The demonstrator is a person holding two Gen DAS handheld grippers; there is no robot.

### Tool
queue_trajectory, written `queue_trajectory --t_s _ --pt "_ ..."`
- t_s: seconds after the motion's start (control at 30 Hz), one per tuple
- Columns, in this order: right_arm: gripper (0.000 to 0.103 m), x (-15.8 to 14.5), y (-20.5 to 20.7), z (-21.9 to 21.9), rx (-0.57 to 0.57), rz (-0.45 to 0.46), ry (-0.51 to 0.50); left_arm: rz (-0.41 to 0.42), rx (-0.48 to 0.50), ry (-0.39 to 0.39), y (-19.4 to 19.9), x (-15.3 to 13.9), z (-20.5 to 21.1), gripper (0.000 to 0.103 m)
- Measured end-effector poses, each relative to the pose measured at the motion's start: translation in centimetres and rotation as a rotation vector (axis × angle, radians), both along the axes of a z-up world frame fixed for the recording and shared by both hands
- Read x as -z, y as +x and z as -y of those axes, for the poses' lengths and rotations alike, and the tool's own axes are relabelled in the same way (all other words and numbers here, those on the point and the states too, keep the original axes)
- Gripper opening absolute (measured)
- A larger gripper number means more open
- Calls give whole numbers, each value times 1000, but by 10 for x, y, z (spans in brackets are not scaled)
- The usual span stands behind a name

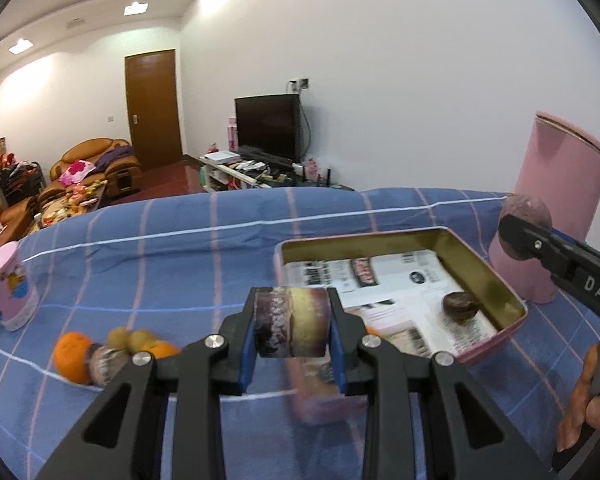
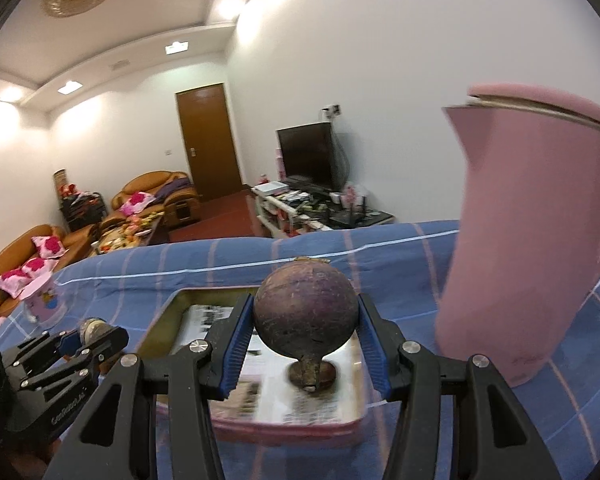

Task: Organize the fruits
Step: 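Carry both into the tin box and open both tools to release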

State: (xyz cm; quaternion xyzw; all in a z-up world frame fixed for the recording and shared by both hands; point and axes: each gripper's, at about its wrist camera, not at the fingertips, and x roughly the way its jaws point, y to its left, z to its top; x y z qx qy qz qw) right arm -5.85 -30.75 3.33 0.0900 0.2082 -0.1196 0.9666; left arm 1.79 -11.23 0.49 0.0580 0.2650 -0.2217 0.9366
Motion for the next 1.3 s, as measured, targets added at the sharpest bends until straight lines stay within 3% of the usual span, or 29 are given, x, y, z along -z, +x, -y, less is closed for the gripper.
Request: queue_trajectory --t_s 0.33,0.73,0.93,1.17,1.3 --pt "53 9 19 15 14 -50 -45 -23 25 49 11 6 56 31" --pt "53 26 50 5 -75 -146 -38 -105 -13 113 24 17 73 31" --pt "53 30 54 4 -117 -163 -5 -141 -21 128 33 20 77 31" --pt "53 38 58 12 -194 -169 133 -147 -28 130 34 20 79 31" --pt "54 33 51 4 -198 -133 97 -145 -38 136 36 19 82 32"
